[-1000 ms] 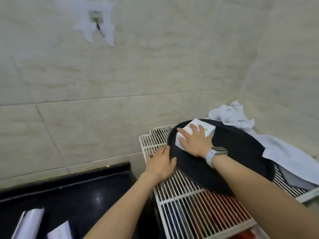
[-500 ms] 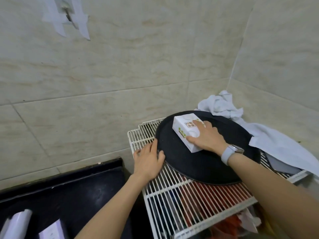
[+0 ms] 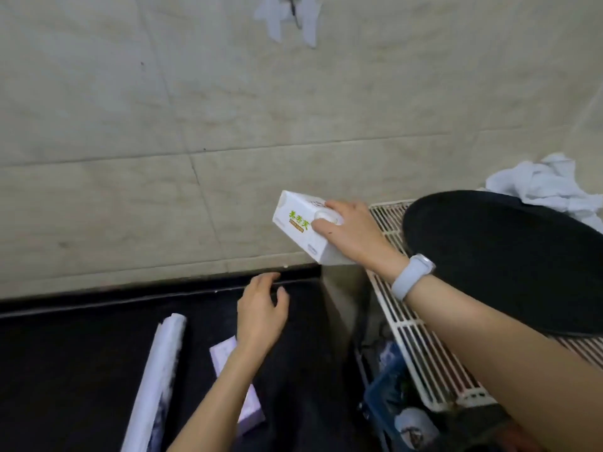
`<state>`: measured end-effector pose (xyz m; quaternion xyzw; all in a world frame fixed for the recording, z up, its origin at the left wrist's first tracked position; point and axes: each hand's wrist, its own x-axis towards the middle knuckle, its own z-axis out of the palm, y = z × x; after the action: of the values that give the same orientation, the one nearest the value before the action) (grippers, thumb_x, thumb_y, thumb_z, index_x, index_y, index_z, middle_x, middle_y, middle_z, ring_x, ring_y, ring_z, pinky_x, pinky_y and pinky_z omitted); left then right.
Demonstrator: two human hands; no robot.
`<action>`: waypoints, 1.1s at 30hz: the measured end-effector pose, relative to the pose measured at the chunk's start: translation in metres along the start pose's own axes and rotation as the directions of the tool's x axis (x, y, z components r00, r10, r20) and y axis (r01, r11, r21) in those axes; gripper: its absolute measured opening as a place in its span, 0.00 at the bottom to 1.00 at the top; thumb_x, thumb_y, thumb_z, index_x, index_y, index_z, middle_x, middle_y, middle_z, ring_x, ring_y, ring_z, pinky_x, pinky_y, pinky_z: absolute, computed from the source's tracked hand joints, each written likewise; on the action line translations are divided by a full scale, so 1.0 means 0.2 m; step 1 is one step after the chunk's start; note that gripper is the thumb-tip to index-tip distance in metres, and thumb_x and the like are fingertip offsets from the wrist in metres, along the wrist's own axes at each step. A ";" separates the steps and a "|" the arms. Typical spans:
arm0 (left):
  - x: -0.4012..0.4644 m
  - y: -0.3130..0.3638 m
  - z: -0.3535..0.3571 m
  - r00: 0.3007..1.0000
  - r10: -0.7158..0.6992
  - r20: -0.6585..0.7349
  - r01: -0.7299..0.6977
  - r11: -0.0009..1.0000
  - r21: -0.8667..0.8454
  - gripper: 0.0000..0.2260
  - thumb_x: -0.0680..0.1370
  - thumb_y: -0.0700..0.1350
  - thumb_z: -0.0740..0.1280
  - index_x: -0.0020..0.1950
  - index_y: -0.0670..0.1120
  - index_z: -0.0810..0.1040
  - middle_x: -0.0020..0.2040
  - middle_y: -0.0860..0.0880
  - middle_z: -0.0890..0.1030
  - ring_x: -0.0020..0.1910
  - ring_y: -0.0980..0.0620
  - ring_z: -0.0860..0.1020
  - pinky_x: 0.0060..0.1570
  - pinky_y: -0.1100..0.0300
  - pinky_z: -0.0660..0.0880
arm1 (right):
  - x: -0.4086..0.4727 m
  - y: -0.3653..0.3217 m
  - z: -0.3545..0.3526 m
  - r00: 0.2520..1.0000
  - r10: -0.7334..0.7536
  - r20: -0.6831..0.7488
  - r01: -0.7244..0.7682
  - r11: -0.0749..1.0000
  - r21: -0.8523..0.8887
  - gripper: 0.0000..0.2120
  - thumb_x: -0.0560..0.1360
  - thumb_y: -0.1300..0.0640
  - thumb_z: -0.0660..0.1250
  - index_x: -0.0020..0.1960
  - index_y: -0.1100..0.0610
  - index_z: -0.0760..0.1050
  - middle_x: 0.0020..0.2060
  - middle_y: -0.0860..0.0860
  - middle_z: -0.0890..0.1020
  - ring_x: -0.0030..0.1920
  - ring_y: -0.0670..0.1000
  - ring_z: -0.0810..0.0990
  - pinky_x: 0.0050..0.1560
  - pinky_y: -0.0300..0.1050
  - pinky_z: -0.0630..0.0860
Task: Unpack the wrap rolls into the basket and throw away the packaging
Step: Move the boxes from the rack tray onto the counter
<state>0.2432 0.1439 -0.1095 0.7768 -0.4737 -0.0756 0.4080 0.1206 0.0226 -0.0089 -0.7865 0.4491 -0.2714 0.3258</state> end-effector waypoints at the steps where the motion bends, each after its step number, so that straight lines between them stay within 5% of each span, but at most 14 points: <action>1: -0.07 -0.13 -0.05 0.998 -0.068 0.010 0.068 0.997 0.037 0.14 0.76 0.40 0.63 0.61 0.43 0.74 0.61 0.44 0.76 0.61 0.44 0.74 0.62 0.50 0.70 | -0.03 -0.04 0.14 0.999 0.026 0.045 -0.026 1.000 -0.016 0.25 0.65 0.42 0.59 0.62 0.46 0.69 0.61 0.53 0.71 0.62 0.56 0.68 0.55 0.47 0.66; 5: -0.38 -0.60 -0.16 0.947 -0.297 0.118 0.275 0.945 0.174 0.15 0.76 0.42 0.60 0.63 0.43 0.72 0.65 0.43 0.73 0.64 0.43 0.71 0.63 0.49 0.68 | -0.22 -0.02 0.68 0.964 0.231 0.133 -0.225 0.973 -0.055 0.25 0.69 0.43 0.59 0.65 0.46 0.66 0.62 0.54 0.66 0.61 0.62 0.67 0.64 0.56 0.66; 9: -0.62 -0.92 -0.20 0.917 -0.331 0.223 0.277 0.930 0.243 0.20 0.77 0.40 0.59 0.69 0.42 0.66 0.70 0.42 0.67 0.69 0.44 0.66 0.68 0.52 0.63 | -0.52 0.19 1.04 0.928 0.373 0.003 -0.360 0.898 -0.251 0.28 0.71 0.45 0.62 0.69 0.49 0.61 0.64 0.56 0.64 0.59 0.64 0.66 0.60 0.58 0.65; 16: -0.73 -1.14 -0.12 0.837 -0.320 0.443 0.084 0.876 0.474 0.26 0.79 0.48 0.56 0.75 0.49 0.51 0.77 0.45 0.52 0.76 0.45 0.50 0.70 0.46 0.57 | -0.61 0.43 1.27 0.958 0.284 0.047 -0.209 0.799 -0.564 0.30 0.72 0.46 0.64 0.70 0.51 0.58 0.71 0.58 0.59 0.68 0.63 0.59 0.65 0.64 0.61; 21: -0.75 -1.14 -0.07 0.816 -0.327 0.476 0.027 0.845 0.534 0.26 0.79 0.54 0.55 0.75 0.50 0.51 0.78 0.45 0.49 0.76 0.44 0.46 0.70 0.44 0.53 | -0.54 0.42 1.30 0.960 0.255 0.115 -0.125 0.761 -0.637 0.27 0.75 0.50 0.60 0.71 0.53 0.57 0.74 0.57 0.56 0.74 0.61 0.49 0.70 0.68 0.46; 26: -0.74 -1.13 -0.07 0.821 -0.320 0.472 -0.041 0.793 0.608 0.26 0.79 0.54 0.54 0.75 0.48 0.51 0.77 0.43 0.51 0.76 0.43 0.49 0.70 0.45 0.53 | -0.74 0.29 1.37 0.981 -0.096 0.172 0.164 0.881 -0.444 0.21 0.75 0.56 0.62 0.66 0.59 0.67 0.67 0.61 0.69 0.68 0.60 0.67 0.68 0.54 0.65; 31: -0.71 -1.05 -0.19 0.935 -0.156 0.318 -0.083 0.776 0.625 0.23 0.63 0.46 0.75 0.58 0.46 0.78 0.63 0.43 0.78 0.65 0.43 0.74 0.57 0.44 0.72 | -0.82 0.30 1.50 0.955 0.107 0.275 0.025 0.900 -0.436 0.33 0.73 0.47 0.63 0.72 0.52 0.53 0.72 0.58 0.57 0.67 0.58 0.64 0.62 0.54 0.71; 33: -0.68 -1.07 -0.25 0.959 -0.176 0.220 0.005 0.790 0.613 0.24 0.64 0.44 0.74 0.60 0.45 0.77 0.65 0.41 0.75 0.67 0.40 0.71 0.59 0.39 0.69 | -0.83 0.30 1.51 0.958 0.117 0.260 0.019 0.884 -0.467 0.35 0.71 0.49 0.64 0.72 0.51 0.50 0.72 0.57 0.56 0.63 0.59 0.68 0.55 0.55 0.76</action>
<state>0.3396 0.3266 -0.2655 0.8710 -0.4849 -0.0428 0.0663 0.2318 0.2263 -0.2708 -0.8601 0.4701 -0.0331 0.1952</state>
